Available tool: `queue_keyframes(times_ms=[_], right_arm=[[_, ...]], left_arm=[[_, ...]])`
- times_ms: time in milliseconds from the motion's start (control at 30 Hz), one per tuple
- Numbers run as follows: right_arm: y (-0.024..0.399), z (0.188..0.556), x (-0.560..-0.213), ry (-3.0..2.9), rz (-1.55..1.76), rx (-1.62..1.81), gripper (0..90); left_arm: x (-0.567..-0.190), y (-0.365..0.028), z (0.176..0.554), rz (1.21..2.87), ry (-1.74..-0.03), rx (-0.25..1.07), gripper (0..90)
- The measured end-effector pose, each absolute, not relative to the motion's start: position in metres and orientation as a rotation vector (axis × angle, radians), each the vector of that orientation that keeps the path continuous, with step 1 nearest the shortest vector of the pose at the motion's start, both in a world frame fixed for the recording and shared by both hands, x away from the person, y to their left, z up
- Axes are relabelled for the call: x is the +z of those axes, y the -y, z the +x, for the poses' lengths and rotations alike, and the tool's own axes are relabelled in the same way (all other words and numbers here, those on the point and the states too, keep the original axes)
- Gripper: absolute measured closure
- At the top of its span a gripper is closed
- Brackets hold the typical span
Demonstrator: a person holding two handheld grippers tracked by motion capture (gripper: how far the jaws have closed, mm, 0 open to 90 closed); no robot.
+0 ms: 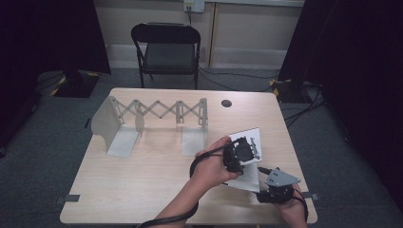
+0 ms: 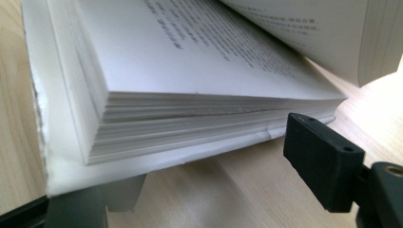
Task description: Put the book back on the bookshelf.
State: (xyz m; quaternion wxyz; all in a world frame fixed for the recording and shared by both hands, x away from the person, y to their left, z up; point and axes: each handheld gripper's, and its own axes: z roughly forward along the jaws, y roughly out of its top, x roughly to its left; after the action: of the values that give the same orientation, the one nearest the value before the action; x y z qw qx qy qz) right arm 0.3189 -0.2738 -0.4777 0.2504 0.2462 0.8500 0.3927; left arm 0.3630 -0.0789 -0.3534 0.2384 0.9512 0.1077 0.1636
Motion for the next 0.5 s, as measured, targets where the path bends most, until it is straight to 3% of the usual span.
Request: queue_keyframes(times_ms=[500], right_arm=[[0.263,0.304,-0.454,-2.257,0.391,1.069,29.8]], left_arm=[[-0.340,0.076,0.355,2.643,-0.273,0.447,60.3]])
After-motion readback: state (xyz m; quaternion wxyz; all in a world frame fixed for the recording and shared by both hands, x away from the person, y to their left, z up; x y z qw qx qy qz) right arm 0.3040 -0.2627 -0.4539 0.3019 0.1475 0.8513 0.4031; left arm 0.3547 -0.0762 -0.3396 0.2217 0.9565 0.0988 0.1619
